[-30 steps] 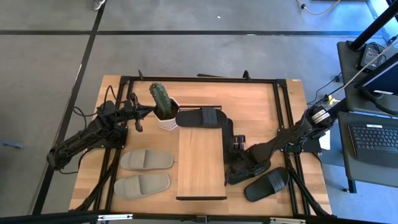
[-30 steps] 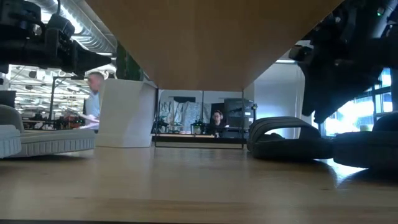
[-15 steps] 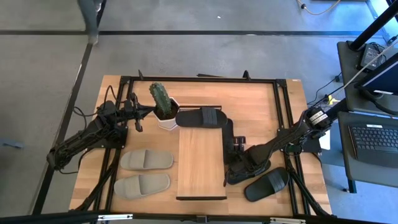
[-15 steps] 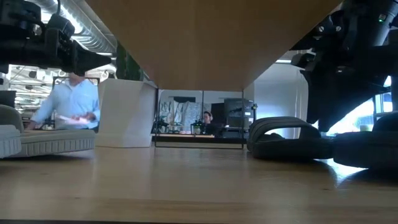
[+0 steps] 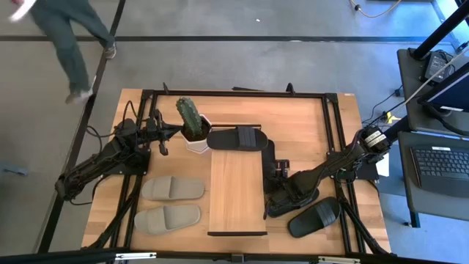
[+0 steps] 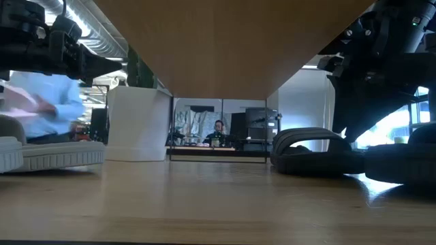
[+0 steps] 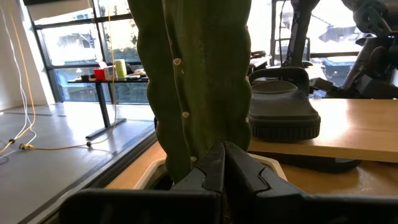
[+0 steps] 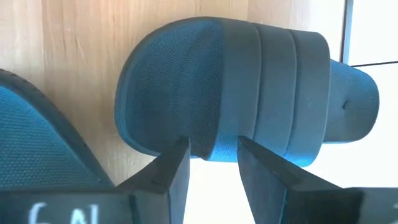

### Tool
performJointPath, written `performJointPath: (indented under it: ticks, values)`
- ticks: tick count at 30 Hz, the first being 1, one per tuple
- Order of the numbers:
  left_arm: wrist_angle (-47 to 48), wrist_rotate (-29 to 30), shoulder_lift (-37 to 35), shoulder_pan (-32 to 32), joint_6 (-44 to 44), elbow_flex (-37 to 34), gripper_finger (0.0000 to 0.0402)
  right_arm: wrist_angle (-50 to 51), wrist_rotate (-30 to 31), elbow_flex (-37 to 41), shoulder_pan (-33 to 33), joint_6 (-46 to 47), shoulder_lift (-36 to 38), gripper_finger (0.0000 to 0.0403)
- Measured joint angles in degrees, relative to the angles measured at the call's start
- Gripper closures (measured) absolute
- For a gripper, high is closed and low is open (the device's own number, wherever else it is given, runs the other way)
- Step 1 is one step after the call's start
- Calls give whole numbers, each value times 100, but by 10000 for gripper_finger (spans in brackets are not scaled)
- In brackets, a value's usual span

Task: Pick and place slides into the shelf
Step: Put the black slide on the shelf

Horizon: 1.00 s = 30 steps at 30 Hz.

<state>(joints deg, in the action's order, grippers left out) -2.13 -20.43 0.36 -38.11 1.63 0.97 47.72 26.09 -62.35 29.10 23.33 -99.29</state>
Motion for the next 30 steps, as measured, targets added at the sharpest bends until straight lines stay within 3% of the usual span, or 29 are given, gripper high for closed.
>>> performJointPath:
  ticks: [6,18,30]
  values:
    - [2,0,0,2,0,0,401,-10,-4,0,0,44,0,256]
    - [0,1,0,0,2,0,401,-55,-44,0,2,279,0,136]
    - [1,2,0,1,2,0,401,-82,263,57,0,493,2,134]
